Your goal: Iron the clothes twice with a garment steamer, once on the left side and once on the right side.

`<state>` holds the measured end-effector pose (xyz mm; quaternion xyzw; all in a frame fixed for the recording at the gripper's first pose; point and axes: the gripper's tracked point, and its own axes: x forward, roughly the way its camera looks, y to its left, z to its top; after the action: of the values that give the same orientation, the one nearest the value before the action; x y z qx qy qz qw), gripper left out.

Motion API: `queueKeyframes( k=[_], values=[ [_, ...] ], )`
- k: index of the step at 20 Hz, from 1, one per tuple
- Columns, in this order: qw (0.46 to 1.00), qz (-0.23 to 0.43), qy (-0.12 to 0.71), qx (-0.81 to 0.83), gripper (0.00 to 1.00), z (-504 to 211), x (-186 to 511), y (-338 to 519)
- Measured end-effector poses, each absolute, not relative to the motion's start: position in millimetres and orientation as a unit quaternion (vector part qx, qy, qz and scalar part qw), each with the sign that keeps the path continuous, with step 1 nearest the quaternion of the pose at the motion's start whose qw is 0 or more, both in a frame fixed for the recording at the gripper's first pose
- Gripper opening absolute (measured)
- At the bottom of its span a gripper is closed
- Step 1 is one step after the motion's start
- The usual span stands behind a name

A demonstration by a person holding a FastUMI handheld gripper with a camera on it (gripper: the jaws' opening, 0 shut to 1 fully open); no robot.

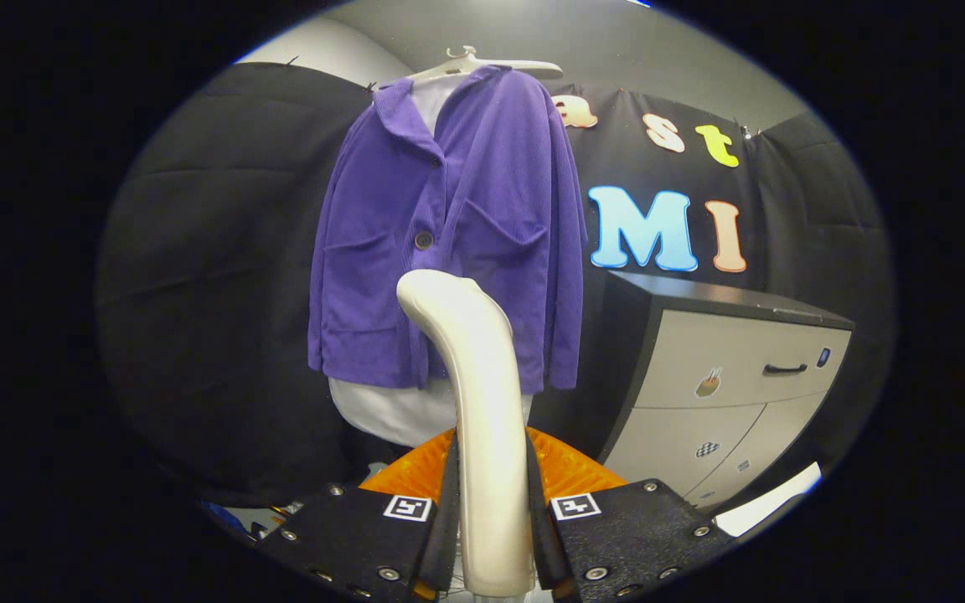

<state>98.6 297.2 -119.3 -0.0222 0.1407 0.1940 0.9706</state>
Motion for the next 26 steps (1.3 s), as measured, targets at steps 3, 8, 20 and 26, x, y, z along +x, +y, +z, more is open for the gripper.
queueKeyframes(
  k=[3, 8, 20, 26],
  values=[
    [0.974, 0.205, 0.096, -0.008, 0.37, -65, 106, 307],
    [0.974, 0.227, 0.022, 0.008, 0.37, 21, 125, 329],
    [0.964, 0.255, -0.068, 0.032, 0.37, 155, 169, 409],
    [0.964, 0.256, -0.076, 0.016, 0.38, 172, 196, 459]
  ],
)
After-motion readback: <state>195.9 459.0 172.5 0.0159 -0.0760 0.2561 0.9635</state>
